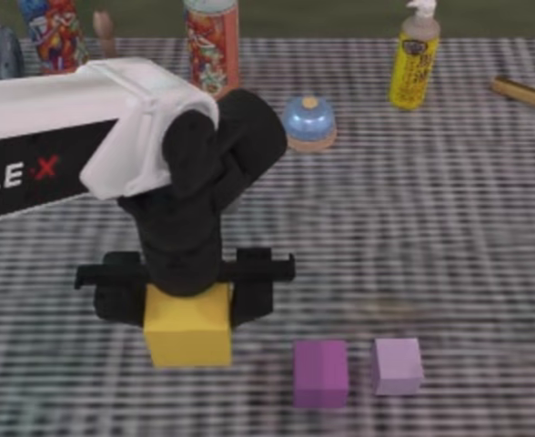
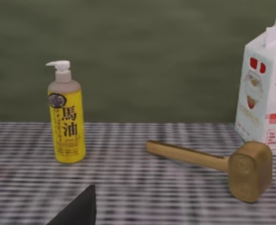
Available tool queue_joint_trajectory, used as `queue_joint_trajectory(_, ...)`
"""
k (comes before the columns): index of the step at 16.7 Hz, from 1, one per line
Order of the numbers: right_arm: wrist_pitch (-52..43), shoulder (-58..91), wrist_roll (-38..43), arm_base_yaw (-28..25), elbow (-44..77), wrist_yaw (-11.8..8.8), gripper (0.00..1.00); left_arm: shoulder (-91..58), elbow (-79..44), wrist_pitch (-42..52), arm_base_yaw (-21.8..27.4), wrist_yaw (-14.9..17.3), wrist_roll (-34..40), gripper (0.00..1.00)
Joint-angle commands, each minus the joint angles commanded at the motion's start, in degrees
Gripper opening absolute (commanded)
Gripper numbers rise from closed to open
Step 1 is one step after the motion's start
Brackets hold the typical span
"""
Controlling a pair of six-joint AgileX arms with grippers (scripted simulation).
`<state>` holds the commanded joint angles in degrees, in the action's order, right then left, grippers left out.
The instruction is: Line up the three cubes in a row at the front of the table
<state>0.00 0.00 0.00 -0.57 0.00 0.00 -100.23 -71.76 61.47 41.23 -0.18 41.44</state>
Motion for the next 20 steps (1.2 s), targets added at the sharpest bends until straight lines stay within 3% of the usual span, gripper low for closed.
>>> queue_joint_trajectory(6,0.0,0.0,0.0,0.0,0.0,0.0,1.00,-0.2,0.9,-0.9,0.0,0.0,0.0,0.00)
queue_joint_trajectory(13,0.0,0.0,0.0,0.0,0.0,0.0,1.00,-4.5,9.8,-14.7,0.4,0.0,0.3,0.00)
queue_joint_trajectory(18,0.0,0.0,0.0,0.0,0.0,0.0,1.00,-5.1,10.8,-16.0,0.5,0.0,0.3,0.00)
queue_joint_trajectory(20,0.0,0.0,0.0,0.0,0.0,0.0,1.00,-5.1,10.8,-16.0,0.5,0.0,0.3,0.15)
